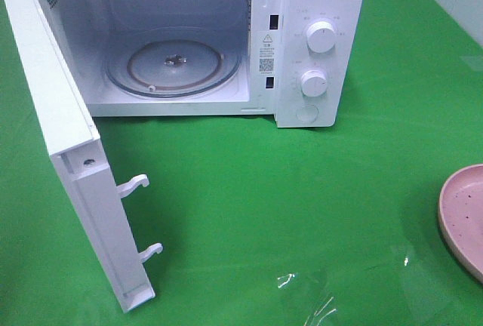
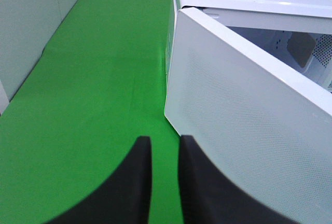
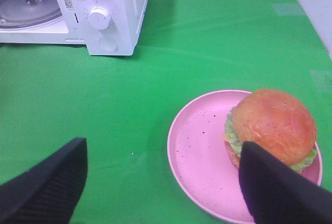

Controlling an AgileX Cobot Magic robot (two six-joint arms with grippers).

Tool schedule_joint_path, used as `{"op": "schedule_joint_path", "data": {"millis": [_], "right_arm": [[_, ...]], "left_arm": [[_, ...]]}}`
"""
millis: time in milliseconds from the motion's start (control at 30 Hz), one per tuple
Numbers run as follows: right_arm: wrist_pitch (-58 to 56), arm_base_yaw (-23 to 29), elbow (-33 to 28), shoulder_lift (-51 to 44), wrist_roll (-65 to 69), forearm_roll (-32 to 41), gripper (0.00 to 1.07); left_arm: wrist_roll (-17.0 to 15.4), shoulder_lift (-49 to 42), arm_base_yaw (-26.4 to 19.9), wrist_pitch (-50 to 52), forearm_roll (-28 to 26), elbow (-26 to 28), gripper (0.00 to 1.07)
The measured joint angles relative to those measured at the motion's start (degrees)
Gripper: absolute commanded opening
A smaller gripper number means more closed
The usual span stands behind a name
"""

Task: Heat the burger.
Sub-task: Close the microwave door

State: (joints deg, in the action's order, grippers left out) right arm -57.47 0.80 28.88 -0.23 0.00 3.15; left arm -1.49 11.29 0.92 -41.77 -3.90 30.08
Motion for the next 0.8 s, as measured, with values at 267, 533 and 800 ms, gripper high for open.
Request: {"op": "schedule_joint_path", "data": {"millis": [267, 533, 800], "right_arm": [[0.0, 0.0, 0.0, 0.0, 0.0, 0.0, 0.76], [0.1, 0.0, 0.0, 0.0, 0.0, 0.0, 0.76], [0.1, 0.0, 0.0, 0.0, 0.0, 0.0, 0.76]], "left_arm": [[0.0, 8.0, 0.0, 18.3, 0.1, -7.1, 0.0], [2.0, 13.1, 0.0, 37.6, 0.1, -14.4, 0.0], [2.6, 21.1, 0.0, 51.8, 0.1, -19.4, 0.0]]}}
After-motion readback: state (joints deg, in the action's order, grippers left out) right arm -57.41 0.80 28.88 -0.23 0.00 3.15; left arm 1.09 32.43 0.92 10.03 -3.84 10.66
